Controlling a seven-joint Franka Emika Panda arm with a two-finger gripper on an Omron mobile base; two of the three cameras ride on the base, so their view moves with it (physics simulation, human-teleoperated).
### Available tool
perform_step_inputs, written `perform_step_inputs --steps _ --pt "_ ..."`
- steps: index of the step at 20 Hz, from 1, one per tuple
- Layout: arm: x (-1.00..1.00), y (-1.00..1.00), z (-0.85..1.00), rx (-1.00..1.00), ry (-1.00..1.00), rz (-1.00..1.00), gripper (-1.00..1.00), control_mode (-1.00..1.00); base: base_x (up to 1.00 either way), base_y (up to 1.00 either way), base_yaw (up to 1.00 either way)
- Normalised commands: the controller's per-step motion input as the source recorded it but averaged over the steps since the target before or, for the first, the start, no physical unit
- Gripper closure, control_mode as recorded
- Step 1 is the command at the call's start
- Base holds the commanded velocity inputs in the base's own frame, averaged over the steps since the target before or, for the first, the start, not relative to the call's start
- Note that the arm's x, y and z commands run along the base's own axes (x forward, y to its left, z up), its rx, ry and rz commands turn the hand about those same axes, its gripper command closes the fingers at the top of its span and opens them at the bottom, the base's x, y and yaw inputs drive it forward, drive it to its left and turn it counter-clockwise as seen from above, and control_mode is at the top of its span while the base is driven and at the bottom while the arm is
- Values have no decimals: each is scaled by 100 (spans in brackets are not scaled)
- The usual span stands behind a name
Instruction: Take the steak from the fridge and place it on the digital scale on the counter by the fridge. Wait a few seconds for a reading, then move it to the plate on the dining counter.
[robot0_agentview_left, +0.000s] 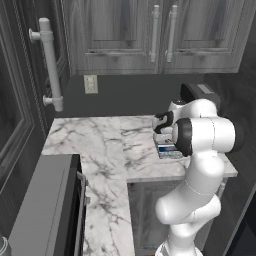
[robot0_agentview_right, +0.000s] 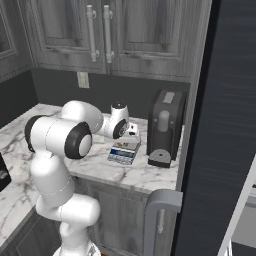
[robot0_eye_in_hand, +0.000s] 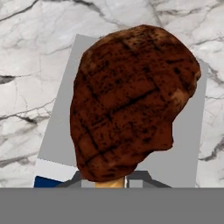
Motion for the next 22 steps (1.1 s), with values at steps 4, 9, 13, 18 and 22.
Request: perform_step_inputs --steps 4,9,13,18,22 --pt "0 0 0 0 0 0 -100 -100 0 0 0" --pt "0 0 0 0 0 0 -100 -100 0 0 0" --pt "-7 0 0 0 0 0 -100 -100 0 0 0" --pt "-20 0 10 0 -2 0 -100 -100 0 0 0" --pt "-54 1 40 0 -11 -1 -100 -100 0 0 0"
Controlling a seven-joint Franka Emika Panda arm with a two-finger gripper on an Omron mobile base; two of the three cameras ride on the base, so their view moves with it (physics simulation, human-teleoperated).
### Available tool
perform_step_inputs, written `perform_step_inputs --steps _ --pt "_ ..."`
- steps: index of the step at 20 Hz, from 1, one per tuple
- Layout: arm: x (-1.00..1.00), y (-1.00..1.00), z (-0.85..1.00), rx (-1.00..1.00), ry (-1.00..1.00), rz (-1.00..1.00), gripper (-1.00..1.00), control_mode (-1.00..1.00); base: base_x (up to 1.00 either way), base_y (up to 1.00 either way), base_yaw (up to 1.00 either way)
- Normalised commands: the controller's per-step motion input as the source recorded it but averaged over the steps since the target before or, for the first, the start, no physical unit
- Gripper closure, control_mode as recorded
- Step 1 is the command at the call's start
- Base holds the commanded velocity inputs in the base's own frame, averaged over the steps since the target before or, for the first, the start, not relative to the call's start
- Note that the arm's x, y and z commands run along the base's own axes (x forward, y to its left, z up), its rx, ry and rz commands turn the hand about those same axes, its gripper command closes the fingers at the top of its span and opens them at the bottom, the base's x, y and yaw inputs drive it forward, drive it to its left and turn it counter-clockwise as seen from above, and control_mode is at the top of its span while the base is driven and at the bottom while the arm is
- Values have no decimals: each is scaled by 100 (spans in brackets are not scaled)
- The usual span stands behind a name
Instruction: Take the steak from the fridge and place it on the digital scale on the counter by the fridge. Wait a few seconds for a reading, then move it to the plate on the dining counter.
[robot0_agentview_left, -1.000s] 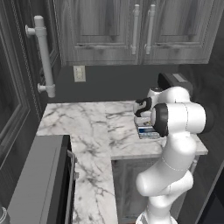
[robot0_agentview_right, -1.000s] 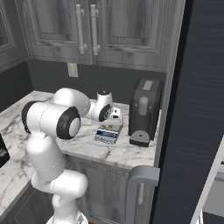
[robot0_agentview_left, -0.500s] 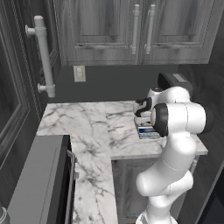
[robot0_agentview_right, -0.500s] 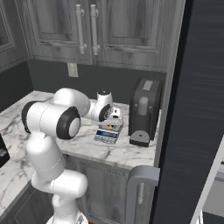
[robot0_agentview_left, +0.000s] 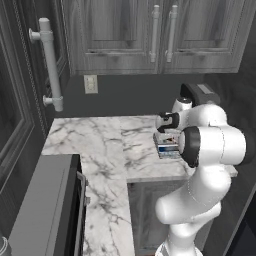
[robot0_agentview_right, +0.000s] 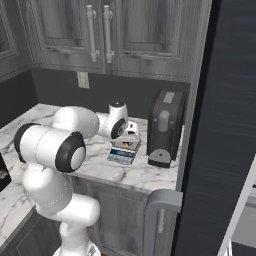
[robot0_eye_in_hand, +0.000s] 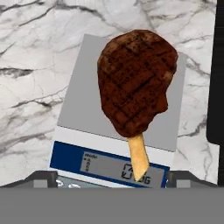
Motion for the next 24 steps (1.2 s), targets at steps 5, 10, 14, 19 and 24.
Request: perform_step_inputs --steps 5,10,14,19,24 --pt "-65 13 62 0 -11 0 -100 -100 0 0 0" --pt "-75 8 73 0 -4 0 -100 -100 0 0 0" --pt "-79 5 86 0 0 0 -100 -100 0 0 0" --pt "-90 4 41 0 1 0 -100 -100 0 0 0" --pt "-92 17 5 0 0 0 -100 -100 0 0 0"
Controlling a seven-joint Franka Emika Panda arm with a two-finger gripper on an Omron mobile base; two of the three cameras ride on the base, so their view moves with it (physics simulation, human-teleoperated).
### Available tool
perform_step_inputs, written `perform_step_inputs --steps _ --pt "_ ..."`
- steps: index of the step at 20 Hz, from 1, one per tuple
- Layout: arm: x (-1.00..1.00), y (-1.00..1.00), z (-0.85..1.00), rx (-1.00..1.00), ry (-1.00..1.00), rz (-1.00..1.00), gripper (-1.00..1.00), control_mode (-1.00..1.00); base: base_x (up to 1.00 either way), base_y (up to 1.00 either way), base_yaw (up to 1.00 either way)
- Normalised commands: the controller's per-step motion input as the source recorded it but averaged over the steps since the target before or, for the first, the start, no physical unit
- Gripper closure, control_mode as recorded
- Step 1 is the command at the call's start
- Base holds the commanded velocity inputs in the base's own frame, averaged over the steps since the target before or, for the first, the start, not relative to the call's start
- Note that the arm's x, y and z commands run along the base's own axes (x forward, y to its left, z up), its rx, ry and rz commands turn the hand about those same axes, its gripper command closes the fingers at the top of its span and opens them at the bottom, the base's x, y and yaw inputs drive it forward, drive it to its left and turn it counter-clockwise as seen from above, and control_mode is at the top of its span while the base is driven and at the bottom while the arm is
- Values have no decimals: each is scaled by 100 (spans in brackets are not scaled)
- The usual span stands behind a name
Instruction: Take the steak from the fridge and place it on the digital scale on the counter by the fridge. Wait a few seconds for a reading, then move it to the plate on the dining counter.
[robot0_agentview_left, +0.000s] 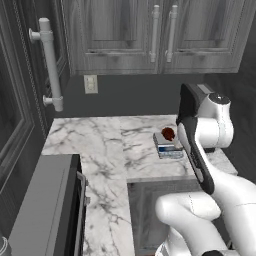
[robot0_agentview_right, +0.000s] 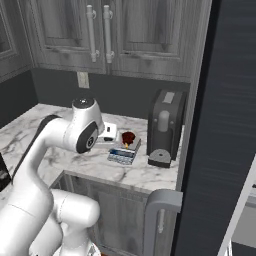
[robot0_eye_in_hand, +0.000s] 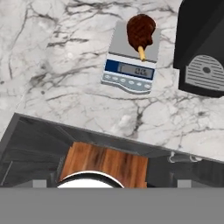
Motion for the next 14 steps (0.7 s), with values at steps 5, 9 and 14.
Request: perform_step_inputs --steps 5,9,14 --pt "-64 33 0 0 0 0 -100 -100 0 0 0" --pt "-59 16 19 0 0 0 -100 -100 0 0 0" --pt "-10 2 17 0 -1 0 -100 -100 0 0 0"
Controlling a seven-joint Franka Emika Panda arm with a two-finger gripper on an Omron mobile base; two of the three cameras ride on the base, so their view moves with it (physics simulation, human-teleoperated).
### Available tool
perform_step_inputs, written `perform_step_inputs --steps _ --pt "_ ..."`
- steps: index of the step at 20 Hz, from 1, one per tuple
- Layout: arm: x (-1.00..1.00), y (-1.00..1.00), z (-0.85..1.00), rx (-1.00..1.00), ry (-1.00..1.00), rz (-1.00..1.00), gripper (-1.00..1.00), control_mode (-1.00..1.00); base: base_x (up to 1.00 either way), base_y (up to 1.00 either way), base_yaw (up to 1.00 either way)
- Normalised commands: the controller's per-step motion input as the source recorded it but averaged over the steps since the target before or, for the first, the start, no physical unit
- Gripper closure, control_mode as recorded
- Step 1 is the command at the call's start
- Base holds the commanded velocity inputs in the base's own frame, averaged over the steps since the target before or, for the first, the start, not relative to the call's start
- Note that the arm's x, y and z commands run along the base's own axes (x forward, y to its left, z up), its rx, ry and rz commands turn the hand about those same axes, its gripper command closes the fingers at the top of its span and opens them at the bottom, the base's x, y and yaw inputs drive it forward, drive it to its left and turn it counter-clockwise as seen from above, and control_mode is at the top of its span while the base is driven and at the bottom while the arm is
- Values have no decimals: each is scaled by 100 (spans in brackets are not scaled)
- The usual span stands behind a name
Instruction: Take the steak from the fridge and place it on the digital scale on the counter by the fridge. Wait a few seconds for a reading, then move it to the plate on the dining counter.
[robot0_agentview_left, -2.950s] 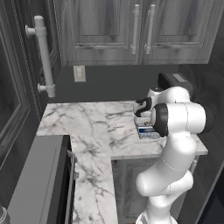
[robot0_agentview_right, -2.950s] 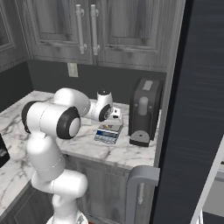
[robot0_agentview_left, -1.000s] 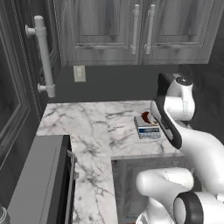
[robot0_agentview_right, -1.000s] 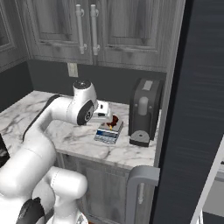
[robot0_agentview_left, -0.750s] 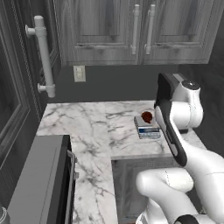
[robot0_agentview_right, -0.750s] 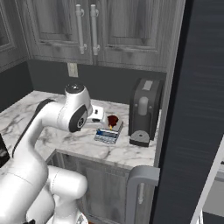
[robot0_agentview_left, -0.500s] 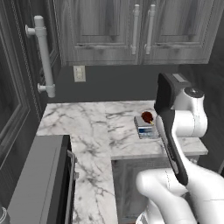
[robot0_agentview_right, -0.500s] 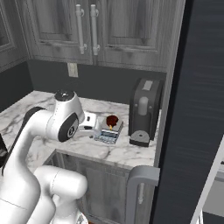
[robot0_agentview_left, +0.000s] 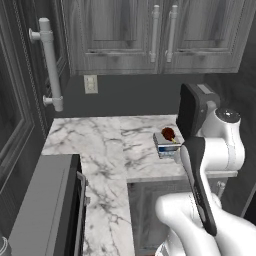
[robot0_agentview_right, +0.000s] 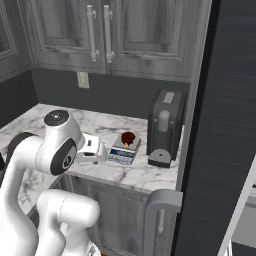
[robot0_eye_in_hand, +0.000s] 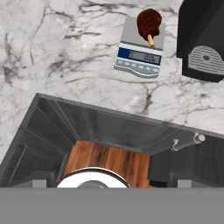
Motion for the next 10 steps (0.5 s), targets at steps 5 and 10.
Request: perform_step_inputs --steps 5,10 --pt "0 0 0 0 0 0 -100 -100 0 0 0" --pt "0 0 0 0 0 0 -100 -100 0 0 0"
